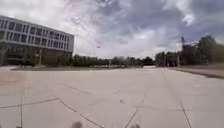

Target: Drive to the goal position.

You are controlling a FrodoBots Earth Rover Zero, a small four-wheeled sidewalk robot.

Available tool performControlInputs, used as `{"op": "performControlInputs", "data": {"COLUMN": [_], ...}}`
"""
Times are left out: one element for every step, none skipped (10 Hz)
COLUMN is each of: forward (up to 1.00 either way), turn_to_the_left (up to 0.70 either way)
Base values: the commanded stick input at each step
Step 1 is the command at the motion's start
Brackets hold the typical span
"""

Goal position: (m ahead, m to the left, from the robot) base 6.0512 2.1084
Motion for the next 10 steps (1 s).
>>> {"op": "performControlInputs", "data": {"forward": [0.70,0.70,0.70,0.70,0.70,0.70,0.70,0.70,0.70,0.70], "turn_to_the_left": [0.00,0.00,0.00,0.00,0.00,0.00,0.00,0.00,0.00,-0.01]}}
